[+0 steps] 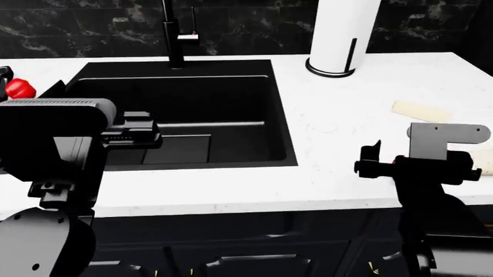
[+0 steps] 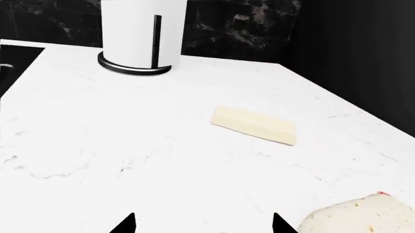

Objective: Pick up the fruits and vegetables and place them in the sink. Turn on the sink faucet to wash them. Then turn the sink off and put them in the tray.

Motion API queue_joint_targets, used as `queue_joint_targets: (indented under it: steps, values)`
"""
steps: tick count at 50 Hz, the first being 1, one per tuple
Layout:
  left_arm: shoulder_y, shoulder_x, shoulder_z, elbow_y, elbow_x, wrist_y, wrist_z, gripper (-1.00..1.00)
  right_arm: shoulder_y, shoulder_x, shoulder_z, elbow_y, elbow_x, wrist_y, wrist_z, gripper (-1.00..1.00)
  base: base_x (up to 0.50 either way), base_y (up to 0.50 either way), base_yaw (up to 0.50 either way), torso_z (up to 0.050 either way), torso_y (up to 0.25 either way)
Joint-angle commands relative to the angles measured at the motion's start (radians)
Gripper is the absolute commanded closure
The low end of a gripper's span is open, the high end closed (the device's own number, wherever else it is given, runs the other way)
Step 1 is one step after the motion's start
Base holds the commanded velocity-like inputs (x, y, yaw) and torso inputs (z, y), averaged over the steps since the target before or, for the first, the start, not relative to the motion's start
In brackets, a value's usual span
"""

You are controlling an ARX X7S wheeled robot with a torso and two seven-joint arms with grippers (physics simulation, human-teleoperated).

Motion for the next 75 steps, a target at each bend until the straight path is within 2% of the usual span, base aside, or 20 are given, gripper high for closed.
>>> queue_joint_targets:
  steps: [1,17,30,39,40,50,58,69,75]
  values:
    - [-0.003,-0.007,0.004,-0.012,-0.004,0.008,-0.007,-1.00,-0.002,0.009,-0.013,0.041,-0.005,0.007,0.002,-1.00,0.00,0.00,0.00,0.000,0.000]
    - [0.014,-0.014,0.004,-0.021,-0.008,0.029,-0.017,-1.00,-0.066,0.037,-0.109,0.041,-0.033,0.038,-0.004,-1.00,0.00,0.00,0.00,0.000,0.000]
    - [0.011,-0.023,0.009,-0.021,-0.012,0.022,-0.026,-1.00,-0.057,0.011,-0.058,0.255,-0.007,-0.070,-0.005,-1.00,0.00,0.00,0.00,0.000,0.000]
    - [0.012,-0.026,0.008,-0.023,-0.016,0.025,-0.031,-1.00,-0.124,-0.002,0.094,0.320,0.065,-0.137,-0.010,-1.00,0.00,0.00,0.00,0.000,0.000]
    - [0.011,-0.026,0.009,-0.023,-0.017,0.024,-0.032,-1.00,-0.135,-0.002,0.111,0.321,0.071,-0.142,-0.010,1.00,0.00,0.00,0.00,0.000,0.000]
    - [0.008,-0.026,0.016,-0.022,-0.021,0.022,-0.041,-1.00,-0.172,0.007,0.150,0.243,0.095,-0.116,-0.007,1.00,0.00,0.00,0.00,0.000,0.000]
    - [0.006,-0.029,0.007,-0.018,-0.029,0.017,-0.043,-1.00,-0.124,0.035,0.114,-0.007,0.107,0.019,0.004,1.00,0.00,0.00,0.00,0.000,0.000]
    - [-0.053,-0.041,-0.028,0.018,-0.055,-0.059,-0.045,-1.00,0.085,0.114,0.000,-0.243,0.127,0.263,-0.005,1.00,0.00,0.00,0.00,0.000,0.000]
    - [-0.169,-0.061,-0.077,0.063,-0.094,-0.209,-0.036,-1.00,0.260,0.117,-0.008,-0.276,0.189,0.374,-0.061,1.00,0.00,0.00,0.00,0.000,0.000]
